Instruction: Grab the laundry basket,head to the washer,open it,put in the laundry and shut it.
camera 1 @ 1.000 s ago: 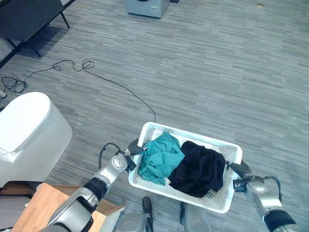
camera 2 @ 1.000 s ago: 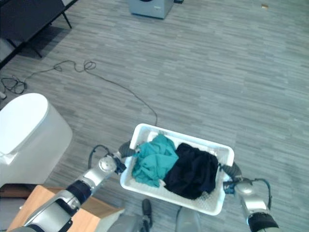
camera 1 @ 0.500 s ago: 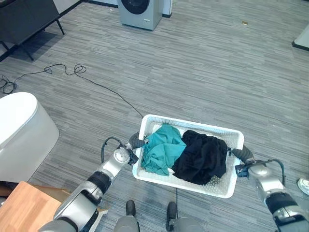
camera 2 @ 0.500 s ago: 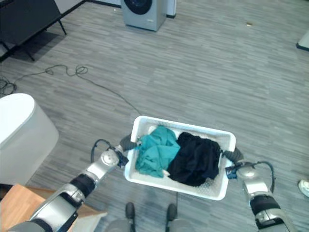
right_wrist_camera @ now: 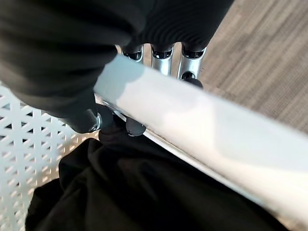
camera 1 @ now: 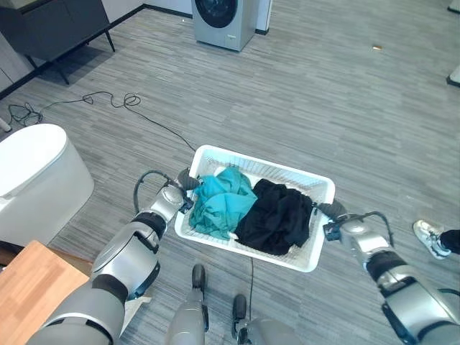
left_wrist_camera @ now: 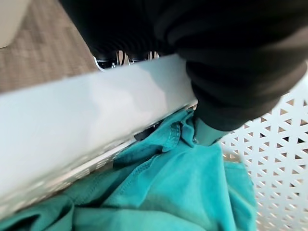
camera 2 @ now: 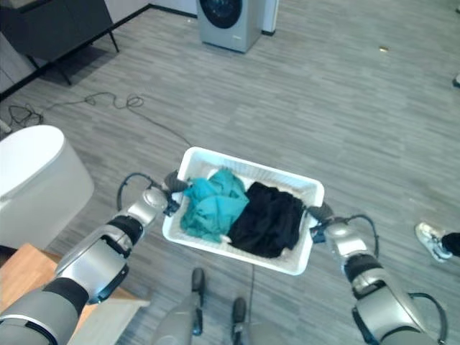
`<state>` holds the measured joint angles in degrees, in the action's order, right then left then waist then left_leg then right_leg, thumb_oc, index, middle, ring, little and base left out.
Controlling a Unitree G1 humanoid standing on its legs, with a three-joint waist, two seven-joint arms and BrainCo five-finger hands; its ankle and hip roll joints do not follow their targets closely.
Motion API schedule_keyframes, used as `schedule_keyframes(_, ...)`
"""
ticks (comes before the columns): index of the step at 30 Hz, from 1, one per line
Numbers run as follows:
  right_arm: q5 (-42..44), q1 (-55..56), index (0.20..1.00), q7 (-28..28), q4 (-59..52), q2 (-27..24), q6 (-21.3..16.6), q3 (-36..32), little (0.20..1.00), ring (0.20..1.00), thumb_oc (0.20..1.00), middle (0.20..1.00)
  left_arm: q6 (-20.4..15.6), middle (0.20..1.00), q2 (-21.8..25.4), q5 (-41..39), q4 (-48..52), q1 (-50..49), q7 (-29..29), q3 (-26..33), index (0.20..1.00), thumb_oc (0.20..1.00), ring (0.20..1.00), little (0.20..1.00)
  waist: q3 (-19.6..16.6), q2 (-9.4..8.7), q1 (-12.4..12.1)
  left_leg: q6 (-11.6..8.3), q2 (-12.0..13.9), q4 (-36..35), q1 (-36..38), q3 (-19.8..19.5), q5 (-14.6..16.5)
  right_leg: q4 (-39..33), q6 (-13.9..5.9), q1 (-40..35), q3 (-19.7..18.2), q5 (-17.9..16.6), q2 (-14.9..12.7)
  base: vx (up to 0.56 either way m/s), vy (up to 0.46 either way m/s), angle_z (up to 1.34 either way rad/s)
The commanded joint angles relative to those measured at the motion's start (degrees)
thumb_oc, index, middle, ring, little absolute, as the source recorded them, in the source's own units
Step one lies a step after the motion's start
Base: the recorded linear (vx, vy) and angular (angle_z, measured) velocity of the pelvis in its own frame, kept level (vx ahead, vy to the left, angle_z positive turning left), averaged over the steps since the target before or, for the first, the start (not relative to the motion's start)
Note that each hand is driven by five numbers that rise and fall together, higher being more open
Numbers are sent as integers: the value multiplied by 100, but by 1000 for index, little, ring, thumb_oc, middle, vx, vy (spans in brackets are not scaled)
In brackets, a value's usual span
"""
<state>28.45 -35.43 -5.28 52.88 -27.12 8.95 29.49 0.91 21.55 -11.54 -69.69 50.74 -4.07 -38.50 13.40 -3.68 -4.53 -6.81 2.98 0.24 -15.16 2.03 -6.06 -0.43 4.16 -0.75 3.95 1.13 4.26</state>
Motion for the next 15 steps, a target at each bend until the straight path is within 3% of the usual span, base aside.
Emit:
schedule_keyframes(1, 327, -225, 200, 357, -1019, 88, -697, -217, 200, 200, 200, 200, -271, 200, 24, -197, 521, 33, -188, 202, 200, 200, 200, 200, -577, 12, 12, 508, -413, 854, -428, 110, -23, 703, -790, -1112, -330, 1035, -412, 376, 147, -52)
schedule_keyframes(4, 265, 10, 200, 410, -1242, 262, -712, -276, 200, 200, 200, 200, -274, 200, 161, -249, 998, -457, -178, 316, 200, 200, 200, 200, -753, -69, -80, 778, -587, 851, -38, 294, 259, 1579, -1058, -908, -459, 505, -608, 485, 195, -45)
schedule_keyframes(7, 126, 147, 200, 482, -1434, 316, -705, -330, 200, 200, 200, 200, -279, 200, 277, -262, 1374, -806, -174, 444, 200, 200, 200, 200, -709, 40, -35, 968, -588, 704, 332, 474, 456, 2833, -1478, -385, -338, -250, -667, 340, 165, -31)
schedule_keyframes(9, 34, 248, 200, 532, -1554, 294, -676, -400, 200, 200, 200, 200, -250, 200, 366, -202, 1384, -862, -154, 476, 200, 200, 200, 200, -618, 155, 56, 1034, -520, 578, 698, 517, 576, 3258, -1485, 35, -45, -302, -874, 311, 145, -20)
schedule_keyframes(10, 3, 269, 200, 551, -1573, 263, -669, -408, 200, 200, 200, 200, -242, 200, 371, -179, 1370, -867, -152, 485, 200, 200, 200, 200, -580, 207, 104, 1035, -509, 525, 858, 494, 619, 3159, -1406, 225, 76, -196, -952, 402, 110, 1)
schedule_keyframes(11, -7, 325, 200, 565, -1583, 161, -664, -453, 200, 200, 200, 200, -234, 200, 349, -149, 1289, -851, -150, 519, 200, 200, 200, 200, -509, 314, 236, 989, -488, 461, 1131, 341, 740, 2800, -1213, 589, 288, 227, -970, 427, 55, 7)
schedule_keyframes(12, -12, 366, 200, 575, -1574, 100, -654, -487, 200, 200, 200, 200, -233, 200, 333, -125, 1270, -832, -142, 528, 200, 200, 200, 200, -505, 344, 293, 954, -480, 443, 1238, 283, 813, 2440, -1134, 796, 308, 355, -937, 418, -4, 21)
schedule_keyframes(13, -16, 378, 200, 584, -1578, 33, -638, -503, 200, 200, 200, 200, -235, 200, 331, -108, 1262, -819, -136, 522, 200, 200, 200, 200, -468, 336, 373, 930, -519, 472, 1334, 210, 894, 2105, -1124, 767, 330, 373, -966, 435, -121, 36)
schedule_keyframes(14, -15, 387, 200, 589, -1553, -105, -617, -521, 200, 200, 200, 200, -241, 200, 295, -22, 1185, -730, -158, 522, 200, 200, 200, 200, -432, 265, 492, 874, -620, 498, 1510, 84, 1075, 1161, -1173, 1035, 141, 149, -959, 318, -110, 42)
schedule_keyframes(15, -15, 390, 200, 589, -1556, -108, -615, -522, 200, 200, 200, 200, -242, 200, 291, -21, 1184, -730, -158, 522, 200, 200, 200, 200, -413, 279, 500, 872, -610, 505, 1533, 71, 1092, 1134, -1173, 991, 157, 145, -950, 351, -127, 47)
